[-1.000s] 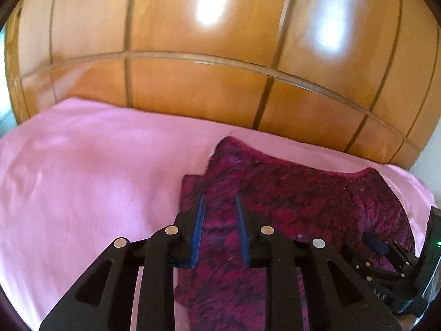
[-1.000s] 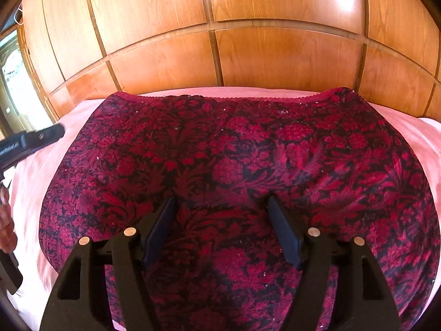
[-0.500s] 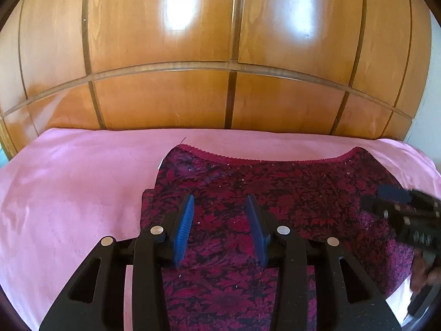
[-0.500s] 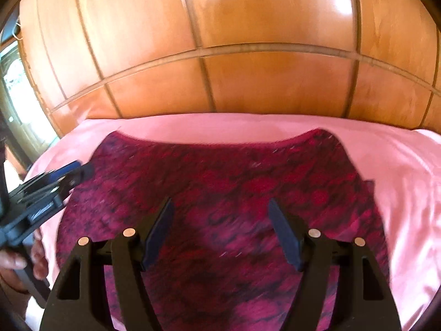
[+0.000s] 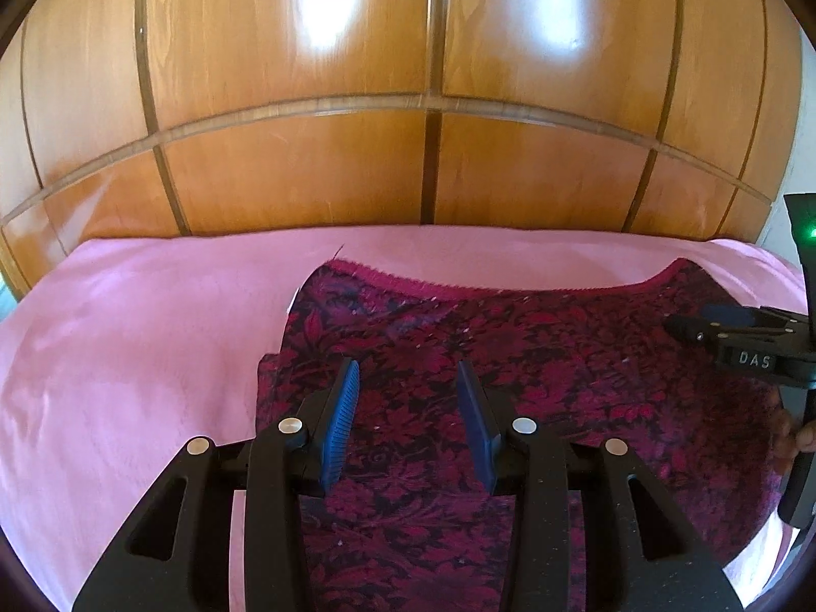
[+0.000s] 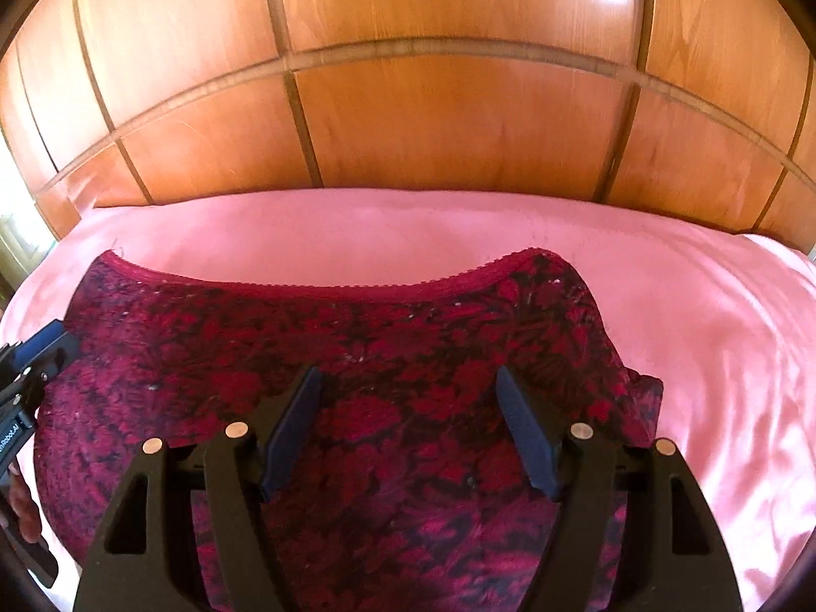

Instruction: Fold small clothes

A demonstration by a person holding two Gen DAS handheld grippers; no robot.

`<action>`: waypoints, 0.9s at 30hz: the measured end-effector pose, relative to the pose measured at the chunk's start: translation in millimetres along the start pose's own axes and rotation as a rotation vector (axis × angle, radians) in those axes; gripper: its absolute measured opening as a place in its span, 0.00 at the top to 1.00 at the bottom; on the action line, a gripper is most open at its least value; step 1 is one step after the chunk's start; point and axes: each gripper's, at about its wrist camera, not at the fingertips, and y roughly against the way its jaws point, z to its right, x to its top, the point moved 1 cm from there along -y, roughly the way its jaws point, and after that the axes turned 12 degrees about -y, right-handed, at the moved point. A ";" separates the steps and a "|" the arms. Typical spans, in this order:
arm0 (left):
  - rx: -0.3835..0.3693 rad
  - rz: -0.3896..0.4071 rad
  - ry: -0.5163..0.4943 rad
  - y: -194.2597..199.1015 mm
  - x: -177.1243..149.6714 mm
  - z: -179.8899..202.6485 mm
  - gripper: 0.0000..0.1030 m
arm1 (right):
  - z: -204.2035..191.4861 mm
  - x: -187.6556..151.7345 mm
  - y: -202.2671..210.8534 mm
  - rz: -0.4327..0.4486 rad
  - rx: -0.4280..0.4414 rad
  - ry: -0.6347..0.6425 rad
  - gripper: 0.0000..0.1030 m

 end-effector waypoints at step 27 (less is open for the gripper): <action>-0.201 0.020 0.288 40.7 -42.3 -43.8 0.63 | 120.0 13.0 22.7 -0.010 0.320 -0.343 0.30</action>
